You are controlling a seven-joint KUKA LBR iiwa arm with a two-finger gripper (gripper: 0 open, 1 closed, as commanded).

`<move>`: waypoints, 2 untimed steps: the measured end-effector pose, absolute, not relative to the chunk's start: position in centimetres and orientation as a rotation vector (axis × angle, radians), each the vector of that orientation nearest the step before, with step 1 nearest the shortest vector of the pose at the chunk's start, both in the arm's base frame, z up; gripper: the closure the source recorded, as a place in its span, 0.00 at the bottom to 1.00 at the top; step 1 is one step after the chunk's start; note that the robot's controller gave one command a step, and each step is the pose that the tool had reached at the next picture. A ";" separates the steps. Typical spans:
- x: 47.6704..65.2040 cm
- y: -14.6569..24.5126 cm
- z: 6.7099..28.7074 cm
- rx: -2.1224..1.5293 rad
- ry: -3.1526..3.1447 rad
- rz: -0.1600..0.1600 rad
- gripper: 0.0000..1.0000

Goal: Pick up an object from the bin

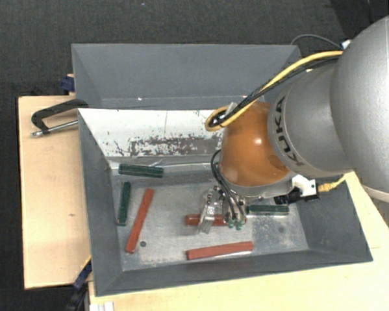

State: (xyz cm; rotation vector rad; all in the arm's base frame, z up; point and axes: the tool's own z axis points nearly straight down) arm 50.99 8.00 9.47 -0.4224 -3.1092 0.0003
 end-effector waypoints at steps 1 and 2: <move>51.2 8.0 11.2 -0.423 -3.116 -0.003 1.00; 51.2 8.0 12.5 -0.423 -3.117 -0.004 1.00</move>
Offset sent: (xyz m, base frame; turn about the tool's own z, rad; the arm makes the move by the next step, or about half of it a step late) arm -0.0001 -0.0001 0.0125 0.0000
